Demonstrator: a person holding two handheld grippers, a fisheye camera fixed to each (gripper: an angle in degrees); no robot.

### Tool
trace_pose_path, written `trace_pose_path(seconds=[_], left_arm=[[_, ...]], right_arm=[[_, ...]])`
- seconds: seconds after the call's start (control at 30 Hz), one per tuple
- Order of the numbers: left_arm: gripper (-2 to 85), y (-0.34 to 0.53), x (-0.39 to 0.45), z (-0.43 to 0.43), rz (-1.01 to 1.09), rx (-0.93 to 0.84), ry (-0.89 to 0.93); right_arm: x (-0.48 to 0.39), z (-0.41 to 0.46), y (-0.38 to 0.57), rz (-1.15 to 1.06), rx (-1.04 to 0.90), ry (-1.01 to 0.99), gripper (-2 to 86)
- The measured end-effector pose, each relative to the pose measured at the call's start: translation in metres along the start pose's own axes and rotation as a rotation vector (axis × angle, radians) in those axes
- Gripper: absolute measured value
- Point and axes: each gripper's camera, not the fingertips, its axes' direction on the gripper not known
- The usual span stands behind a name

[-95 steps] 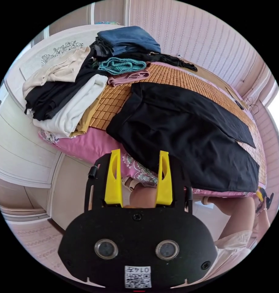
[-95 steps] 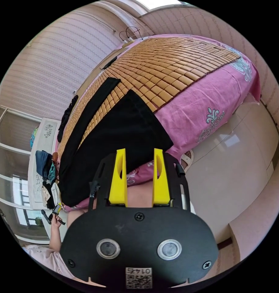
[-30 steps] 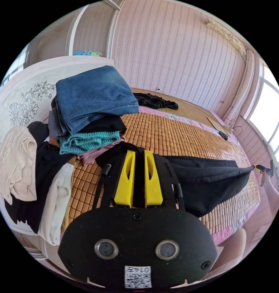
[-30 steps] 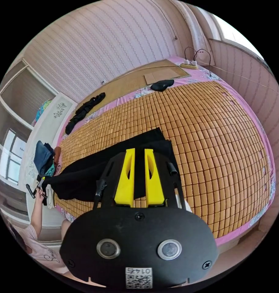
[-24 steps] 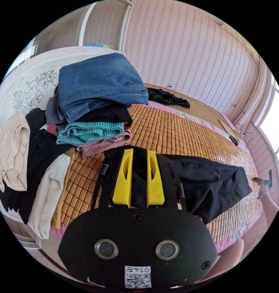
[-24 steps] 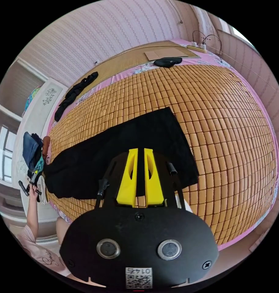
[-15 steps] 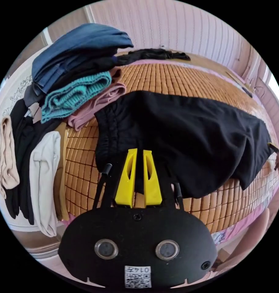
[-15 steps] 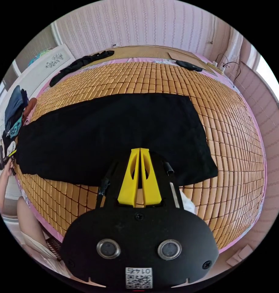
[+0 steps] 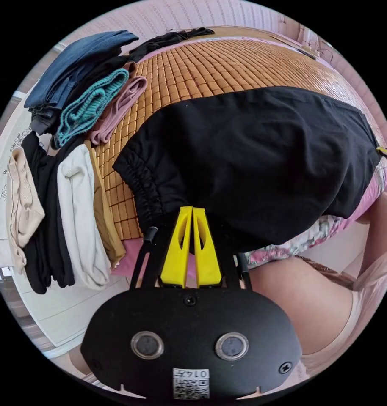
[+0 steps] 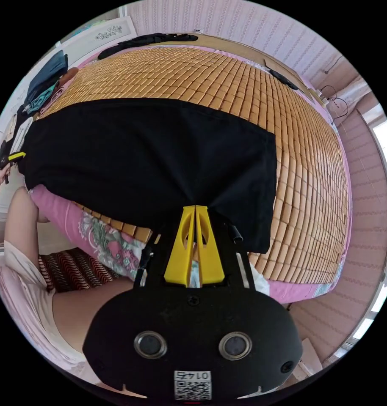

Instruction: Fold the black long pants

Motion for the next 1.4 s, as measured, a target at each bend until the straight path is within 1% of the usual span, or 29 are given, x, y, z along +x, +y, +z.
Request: trace_pose_path(seconds=[0.03, 0.07, 0.1, 0.13, 0.2, 0.27, 0.33, 0.4, 0.47, 0.57, 0.7, 0.77, 0.83, 0.97, 1.0, 1.07, 1.13, 1.23, 1.4], left_arm=[[-0.9, 0.009, 0.006, 0.0, 0.011, -0.003, -0.017], [-0.9, 0.018, 0.011, -0.001, 0.012, 0.024, -0.015], [-0.9, 0.022, 0.013, -0.002, 0.01, 0.049, -0.019], [-0.8, 0.029, 0.014, -0.006, -0.032, 0.082, -0.041], [-0.7, 0.037, 0.016, -0.019, -0.095, 0.146, -0.028], [-0.5, 0.044, 0.023, -0.044, -0.109, 0.241, -0.028], [-0.1, 0.041, 0.037, -0.067, -0.065, 0.289, -0.043], [0.6, 0.031, 0.058, -0.087, 0.012, 0.329, -0.049], [2.5, 0.006, 0.096, -0.103, 0.144, 0.356, -0.028], [4.3, -0.034, 0.152, -0.109, 0.307, 0.375, -0.025], [5.1, -0.084, 0.203, -0.096, 0.39, 0.402, 0.07], [7.0, -0.12, 0.233, -0.079, 0.447, 0.391, 0.131], [9.5, -0.147, 0.253, -0.068, 0.464, 0.371, 0.135], [8.4, -0.189, 0.288, -0.035, 0.502, 0.335, 0.065], [7.9, -0.193, 0.292, -0.028, 0.509, 0.31, 0.064], [2.6, -0.195, 0.295, -0.024, 0.521, 0.344, 0.126], [0.8, -0.193, 0.298, -0.026, 0.555, 0.352, 0.094], [-0.3, -0.184, 0.297, -0.039, 0.592, 0.405, 0.079], [-0.7, -0.173, 0.279, -0.071, 0.57, 0.475, 0.136]], right_arm=[[-0.003, 0.0, 0.018, 0.023, -0.004, -0.037, -0.4], [-0.002, -0.004, 0.033, 0.078, 0.04, -0.049, -0.4], [-0.002, -0.004, 0.039, 0.103, 0.035, -0.045, -0.3], [-0.002, -0.008, 0.05, 0.125, 0.064, -0.056, -0.3], [-0.004, -0.019, 0.063, 0.158, 0.122, -0.036, 0.0], [-0.003, -0.035, 0.076, 0.241, 0.218, 0.053, 0.5], [0.001, -0.045, 0.079, 0.339, 0.284, 0.138, 1.5], [0.004, -0.05, 0.078, 0.394, 0.349, 0.204, 4.5], [0.009, -0.045, 0.068, 0.432, 0.413, 0.263, 8.2], [0.02, -0.024, 0.043, 0.432, 0.4, 0.286, 8.9], [0.044, -0.006, 0.013, 0.394, 0.362, 0.267, 8.8], [0.068, 0.001, -0.001, 0.391, 0.36, 0.129, 8.3], [0.082, 0.013, -0.009, 0.363, 0.309, 0.01, 6.3], [0.099, 0.016, -0.001, 0.355, 0.305, -0.036, 1.2], [0.1, 0.015, 0.002, 0.348, 0.308, -0.037, 0.7], [0.104, 0.008, 0.014, 0.337, 0.323, -0.025, -0.4], [0.108, -0.006, 0.025, 0.339, 0.362, -0.045, -0.7], [0.112, -0.034, 0.04, 0.331, 0.416, -0.04, -0.8], [0.127, -0.061, 0.035, 0.293, 0.419, -0.028, -0.7]])
